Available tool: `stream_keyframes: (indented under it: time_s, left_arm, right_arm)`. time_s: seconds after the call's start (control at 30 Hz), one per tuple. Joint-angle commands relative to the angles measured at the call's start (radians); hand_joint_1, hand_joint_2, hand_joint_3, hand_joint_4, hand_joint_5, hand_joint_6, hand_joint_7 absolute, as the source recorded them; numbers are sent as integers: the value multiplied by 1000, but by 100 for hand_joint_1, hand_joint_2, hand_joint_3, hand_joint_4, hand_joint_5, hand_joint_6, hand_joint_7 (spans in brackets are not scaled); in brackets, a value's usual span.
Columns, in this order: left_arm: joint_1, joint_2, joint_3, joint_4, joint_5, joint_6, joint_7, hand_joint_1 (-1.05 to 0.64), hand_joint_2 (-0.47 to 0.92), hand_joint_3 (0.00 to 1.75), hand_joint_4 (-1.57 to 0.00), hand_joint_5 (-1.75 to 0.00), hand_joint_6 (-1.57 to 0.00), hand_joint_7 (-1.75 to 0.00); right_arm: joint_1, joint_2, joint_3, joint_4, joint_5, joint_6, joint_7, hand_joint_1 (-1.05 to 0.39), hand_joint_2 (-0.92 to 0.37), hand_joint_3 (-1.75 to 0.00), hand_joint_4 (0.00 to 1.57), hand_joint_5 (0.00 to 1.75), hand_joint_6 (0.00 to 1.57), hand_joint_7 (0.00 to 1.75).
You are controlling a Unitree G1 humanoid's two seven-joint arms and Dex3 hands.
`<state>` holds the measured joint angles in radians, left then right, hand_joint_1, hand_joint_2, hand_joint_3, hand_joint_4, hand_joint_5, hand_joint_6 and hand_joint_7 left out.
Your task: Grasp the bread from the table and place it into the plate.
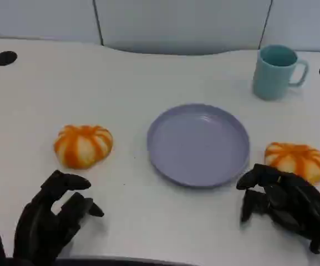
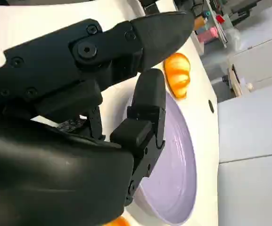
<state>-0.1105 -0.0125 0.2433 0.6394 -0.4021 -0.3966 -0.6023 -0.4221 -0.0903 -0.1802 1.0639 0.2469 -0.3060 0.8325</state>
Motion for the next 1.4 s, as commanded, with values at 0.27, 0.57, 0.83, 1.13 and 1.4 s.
stream_keyframes:
  time_s: [0.27,0.57,0.83,1.13,1.4]
  left_arm:
    - [-1,8,6,1,-3,-8,-1,-64,92,6,-43,-175,-30,-156]
    - [-5,10,6,7,6,-14,10,-66,92,7,-42,-175,-32,-153]
    - [-8,10,8,19,6,-35,-6,-66,92,8,-39,-175,-31,-154]
    - [5,18,-10,-49,16,-32,-4,-62,92,13,-41,-175,-33,-147]
    - [-6,56,-56,-124,157,-132,77,-60,91,10,-31,-175,-25,-153]
  right_arm:
    - [31,-10,-2,29,-9,16,-2,-55,-92,-12,58,160,70,106]
    - [32,-9,-3,21,-8,25,-4,-55,-92,-11,58,159,71,105]
    - [29,-8,-6,28,-6,28,-3,-54,-92,-10,58,160,72,103]
    - [38,0,-4,14,-5,27,-9,-53,-92,-10,59,160,73,103]
    - [41,-1,-3,2,-4,44,-12,-52,-92,-10,59,155,73,102]
